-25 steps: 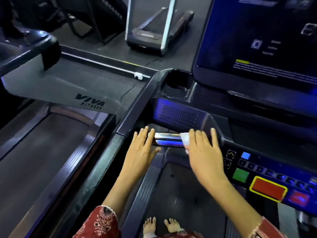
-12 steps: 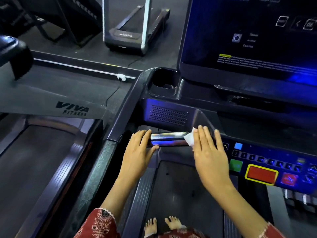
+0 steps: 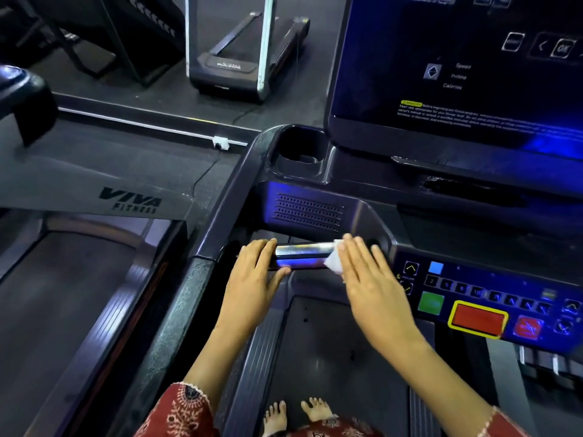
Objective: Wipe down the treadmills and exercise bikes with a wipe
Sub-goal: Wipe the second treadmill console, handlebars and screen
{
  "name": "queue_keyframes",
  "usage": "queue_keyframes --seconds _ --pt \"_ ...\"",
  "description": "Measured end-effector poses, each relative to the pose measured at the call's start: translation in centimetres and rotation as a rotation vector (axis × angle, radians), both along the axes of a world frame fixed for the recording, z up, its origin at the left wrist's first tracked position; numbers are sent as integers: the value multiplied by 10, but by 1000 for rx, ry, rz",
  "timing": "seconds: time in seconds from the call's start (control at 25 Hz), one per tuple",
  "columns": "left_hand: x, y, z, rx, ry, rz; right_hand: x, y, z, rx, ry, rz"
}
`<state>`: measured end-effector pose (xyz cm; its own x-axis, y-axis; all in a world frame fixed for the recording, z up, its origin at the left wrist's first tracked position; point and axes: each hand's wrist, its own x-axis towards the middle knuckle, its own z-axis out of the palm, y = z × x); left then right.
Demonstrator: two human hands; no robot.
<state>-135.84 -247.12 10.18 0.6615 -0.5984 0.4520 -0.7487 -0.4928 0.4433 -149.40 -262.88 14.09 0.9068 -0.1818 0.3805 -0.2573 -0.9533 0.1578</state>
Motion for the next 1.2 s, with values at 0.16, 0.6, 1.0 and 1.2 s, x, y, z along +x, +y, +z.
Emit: queue_keyframes --seconds 0.16,0.6,1.0,1.2 --pt "-1 1 -1 20 -4 3 20 14 -8 1 -42 -8" --pt "-9 31 14 222 -195 113 27 12 -13 -67 -54 124" --pt "-21 75 21 332 -150 249 95 77 -23 43 46 491" --pt "-39 92 28 333 -69 371 81 76 -13 658 -164 537"
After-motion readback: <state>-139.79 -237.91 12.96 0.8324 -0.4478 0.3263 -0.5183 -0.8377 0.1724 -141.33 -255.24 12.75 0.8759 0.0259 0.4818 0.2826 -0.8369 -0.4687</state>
